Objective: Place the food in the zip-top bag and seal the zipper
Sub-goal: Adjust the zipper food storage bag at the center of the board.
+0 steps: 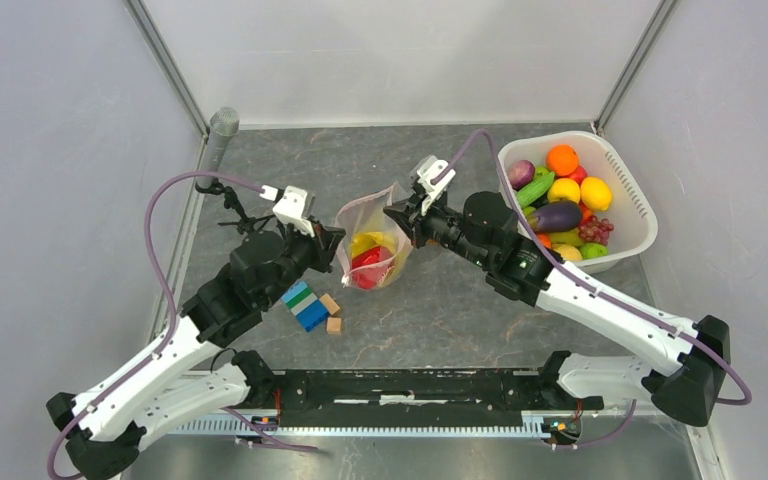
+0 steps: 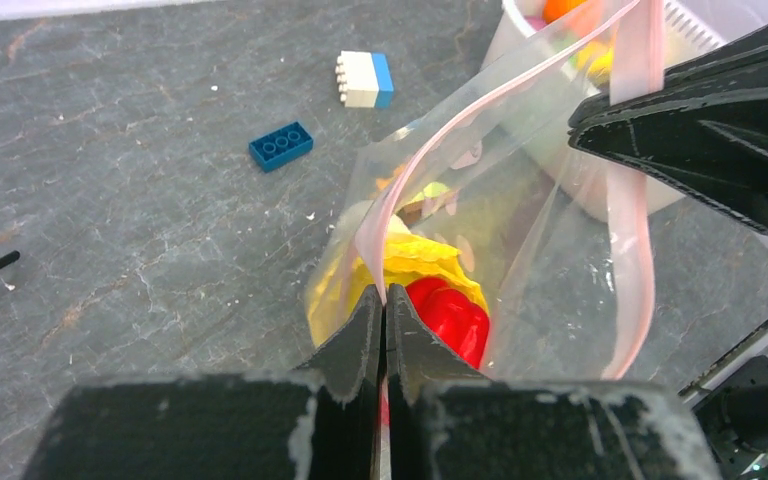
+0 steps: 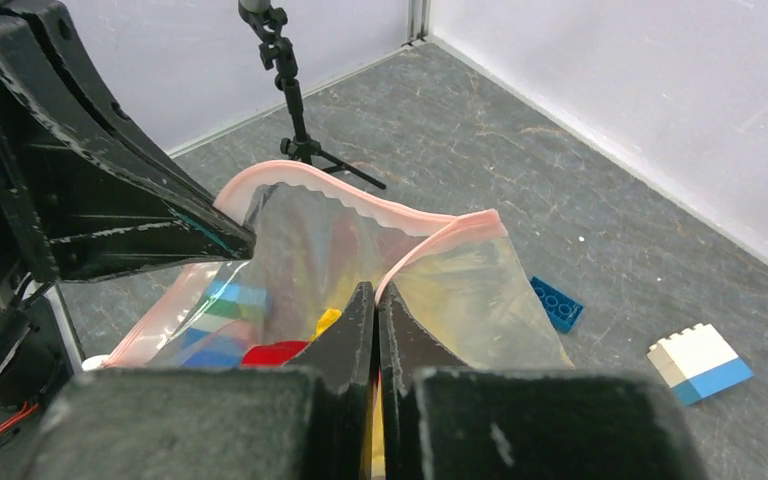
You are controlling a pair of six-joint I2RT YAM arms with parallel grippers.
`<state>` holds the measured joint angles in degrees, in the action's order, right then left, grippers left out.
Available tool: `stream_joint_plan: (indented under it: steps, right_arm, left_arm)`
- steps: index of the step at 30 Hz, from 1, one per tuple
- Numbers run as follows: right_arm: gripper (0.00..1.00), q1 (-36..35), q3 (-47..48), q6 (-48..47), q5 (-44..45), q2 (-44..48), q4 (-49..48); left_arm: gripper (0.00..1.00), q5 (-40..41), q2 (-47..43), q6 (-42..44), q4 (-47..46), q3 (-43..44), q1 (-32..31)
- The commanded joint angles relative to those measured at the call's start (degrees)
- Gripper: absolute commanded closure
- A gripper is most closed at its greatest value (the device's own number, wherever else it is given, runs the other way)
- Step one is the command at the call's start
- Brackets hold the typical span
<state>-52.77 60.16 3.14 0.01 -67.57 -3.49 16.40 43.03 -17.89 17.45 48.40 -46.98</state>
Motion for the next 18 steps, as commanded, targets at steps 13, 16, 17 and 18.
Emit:
stream_joint_plan:
  steps: [13, 16, 17, 18]
  right_arm:
    - [0.93, -0.2, -18.4, 1.9, 1.9, 10.5, -10.3]
    - [0.93, -0.2, -20.1, 2.8, 2.5, 10.8, -10.4]
    - [0.93, -0.1, -20.7, 3.5, 2.4, 10.9, -11.1]
    - [0.93, -0.1, -21.1, 4.1, 2.4, 11.0, -11.6]
  left_arm:
    - [0.98, -12.5, -11.4, -5.5, -8.0, -10.5, 0.0]
    - [0.94, -12.9, -12.5, -4.7, -4.1, -11.3, 0.0]
    - [0.85, -13.4, -12.2, -4.1, -2.8, -10.5, 0.0]
    - [0.74, -13.9, -11.6, -3.8, -1.7, -9.7, 0.0]
